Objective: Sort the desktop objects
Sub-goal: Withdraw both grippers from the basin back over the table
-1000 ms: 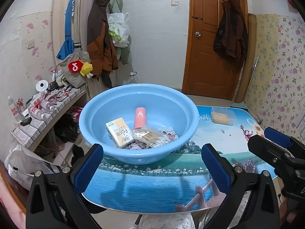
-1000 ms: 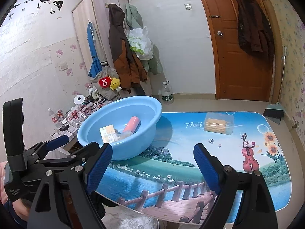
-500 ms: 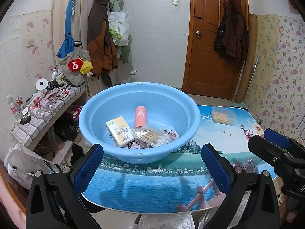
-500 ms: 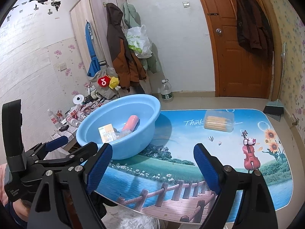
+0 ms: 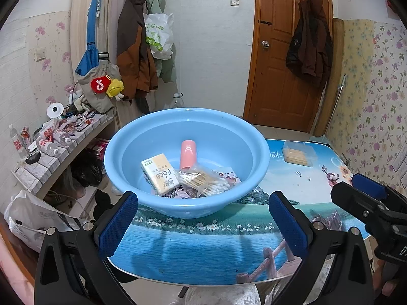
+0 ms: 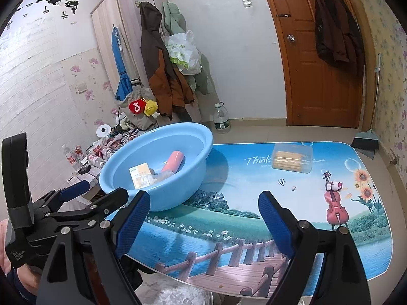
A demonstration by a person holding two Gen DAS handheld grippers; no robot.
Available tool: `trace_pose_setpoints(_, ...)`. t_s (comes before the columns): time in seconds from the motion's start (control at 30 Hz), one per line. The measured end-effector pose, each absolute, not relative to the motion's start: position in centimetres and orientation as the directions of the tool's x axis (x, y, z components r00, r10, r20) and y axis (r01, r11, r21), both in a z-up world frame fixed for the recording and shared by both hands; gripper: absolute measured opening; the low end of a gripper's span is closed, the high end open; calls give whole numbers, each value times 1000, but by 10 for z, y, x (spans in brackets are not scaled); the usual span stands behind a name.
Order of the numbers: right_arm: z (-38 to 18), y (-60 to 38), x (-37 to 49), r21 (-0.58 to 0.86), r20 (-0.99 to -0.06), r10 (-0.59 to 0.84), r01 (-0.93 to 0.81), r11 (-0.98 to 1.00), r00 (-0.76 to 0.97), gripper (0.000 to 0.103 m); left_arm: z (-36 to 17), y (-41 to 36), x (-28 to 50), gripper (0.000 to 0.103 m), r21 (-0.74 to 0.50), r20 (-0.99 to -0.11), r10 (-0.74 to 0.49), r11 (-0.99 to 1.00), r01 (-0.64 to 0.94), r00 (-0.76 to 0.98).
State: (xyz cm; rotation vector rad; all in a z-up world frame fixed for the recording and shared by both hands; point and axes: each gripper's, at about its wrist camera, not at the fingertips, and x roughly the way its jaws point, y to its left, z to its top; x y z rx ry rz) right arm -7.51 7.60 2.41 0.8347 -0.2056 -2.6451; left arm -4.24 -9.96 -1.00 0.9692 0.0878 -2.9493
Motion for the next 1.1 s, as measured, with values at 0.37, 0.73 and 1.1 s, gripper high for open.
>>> trace_pose_setpoints(0.37,25,78,-75,244,-523,-378,291,-925,-764,89,-8,-91,-45,103,-27,-588,-15,-999,38,-808)
trace_pose_setpoints(0.73,18,95,-80,263,-533,-360,254,-931,-766,89,-11,-73,-50,103,-3,-599,-8,-1000,12,-801)
trace_pose_setpoints(1.1,7,122,-82,264,-538,-319,204,-943,-780,89,-11,-41,-57,103,3,-587,22,-1000,-30,-810)
